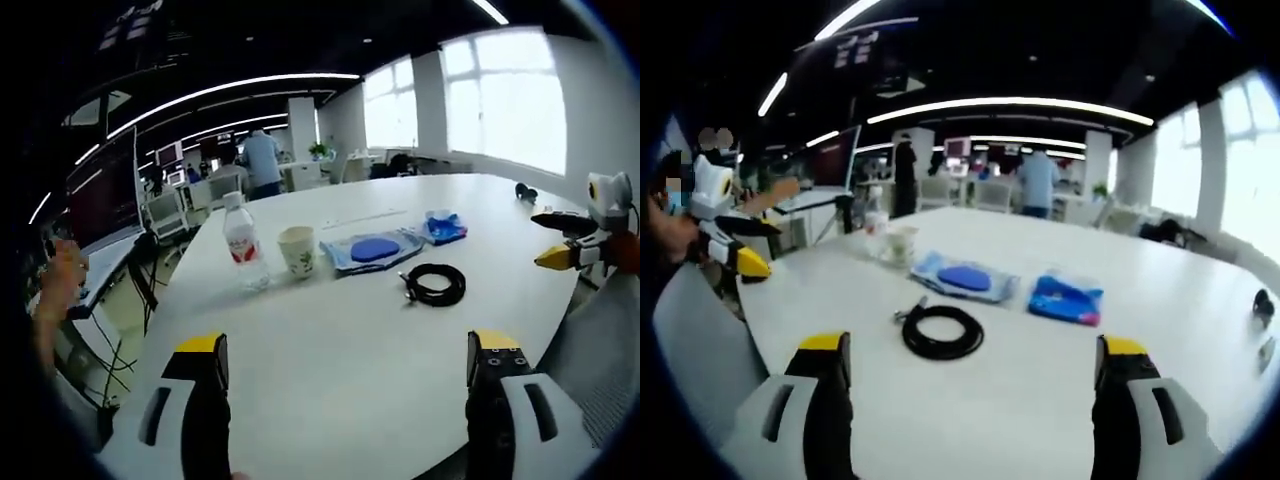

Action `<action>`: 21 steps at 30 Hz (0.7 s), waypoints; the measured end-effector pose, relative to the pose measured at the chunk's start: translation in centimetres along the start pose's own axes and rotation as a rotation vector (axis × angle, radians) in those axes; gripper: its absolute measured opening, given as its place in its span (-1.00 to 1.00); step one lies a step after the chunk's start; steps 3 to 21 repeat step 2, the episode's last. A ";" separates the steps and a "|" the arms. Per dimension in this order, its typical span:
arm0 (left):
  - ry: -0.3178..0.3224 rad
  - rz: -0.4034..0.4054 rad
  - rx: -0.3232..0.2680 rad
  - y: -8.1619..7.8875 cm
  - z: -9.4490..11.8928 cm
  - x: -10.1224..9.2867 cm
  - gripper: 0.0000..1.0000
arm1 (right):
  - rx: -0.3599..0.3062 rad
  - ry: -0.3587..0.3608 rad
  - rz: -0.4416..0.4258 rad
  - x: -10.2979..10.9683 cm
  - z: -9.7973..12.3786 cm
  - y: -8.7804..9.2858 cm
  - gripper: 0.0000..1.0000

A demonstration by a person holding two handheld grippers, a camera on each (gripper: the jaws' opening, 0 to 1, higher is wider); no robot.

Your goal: Arrange the tabletop items into an orderly group along one side of the table until the central work area is clear of visible clutter.

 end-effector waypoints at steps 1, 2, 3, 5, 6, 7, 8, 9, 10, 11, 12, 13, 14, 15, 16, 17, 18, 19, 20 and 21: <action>-0.013 0.010 -0.006 0.0 0.1 0.3 0.98 | -0.006 -0.003 -0.005 0.1 0.0 -0.1 1.00; -0.016 0.012 -0.006 0.0 0.1 0.4 0.98 | -0.008 -0.003 -0.005 0.1 0.0 -0.1 1.00; -0.016 0.012 -0.006 0.0 0.1 0.4 0.98 | -0.008 -0.003 -0.005 0.1 0.0 -0.1 1.00; -0.016 0.012 -0.006 0.0 0.1 0.4 0.98 | -0.008 -0.003 -0.005 0.1 0.0 -0.1 1.00; -0.016 0.012 -0.006 0.0 0.1 0.4 0.98 | -0.008 -0.003 -0.005 0.1 0.0 -0.1 1.00; -0.016 0.012 -0.006 0.0 0.1 0.4 0.98 | -0.008 -0.003 -0.005 0.1 0.0 -0.1 1.00; -0.016 0.012 -0.006 0.0 0.1 0.4 0.98 | -0.008 -0.003 -0.005 0.1 0.0 -0.1 1.00; -0.016 0.012 -0.006 0.0 0.1 0.4 0.98 | -0.008 -0.003 -0.005 0.1 0.0 -0.1 1.00; -0.016 0.012 -0.006 0.0 0.1 0.4 0.98 | -0.008 -0.003 -0.005 0.1 0.0 -0.1 1.00; -0.016 0.012 -0.006 0.0 0.1 0.4 0.98 | -0.008 -0.003 -0.005 0.1 0.0 -0.1 1.00; -0.016 0.012 -0.006 0.0 0.1 0.4 0.98 | -0.008 -0.003 -0.005 0.1 0.0 -0.1 1.00; -0.016 0.012 -0.006 0.0 0.1 0.4 0.98 | -0.008 -0.003 -0.005 0.1 0.0 -0.1 1.00; -0.016 0.012 -0.006 0.0 0.1 0.4 0.98 | -0.008 -0.003 -0.005 0.1 0.0 -0.1 1.00; -0.016 0.012 -0.006 0.0 0.1 0.4 0.98 | -0.008 -0.003 -0.005 0.1 0.0 -0.1 1.00; -0.016 0.012 -0.006 0.0 0.1 0.4 0.98 | -0.008 -0.003 -0.005 0.1 0.0 -0.1 1.00; -0.016 0.012 -0.006 0.0 0.1 0.4 0.98 | -0.008 -0.003 -0.005 0.1 0.0 -0.1 1.00; -0.016 0.012 -0.006 0.0 0.1 0.4 0.98 | -0.008 -0.003 -0.005 0.1 0.0 -0.1 1.00; -0.016 0.012 -0.006 0.0 0.1 0.4 0.98 | -0.008 -0.003 -0.005 0.1 0.0 -0.1 1.00; -0.016 0.012 -0.006 0.0 0.1 0.4 0.98 | -0.008 -0.003 -0.005 0.1 0.0 -0.1 1.00; -0.016 0.012 -0.006 0.0 0.1 0.4 0.98 | -0.008 -0.003 -0.005 0.1 0.0 -0.1 1.00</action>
Point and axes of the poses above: the point that each gripper's makers call its tool centre point, and the gripper's own axes: z roughly backward along the fingers, x roughly to its left, y roughly out of its underside, the point moved 1 cm from there along z, roughly backward along the fingers, and after that the axes turned 3 degrees about z, right-handed, at the moved point
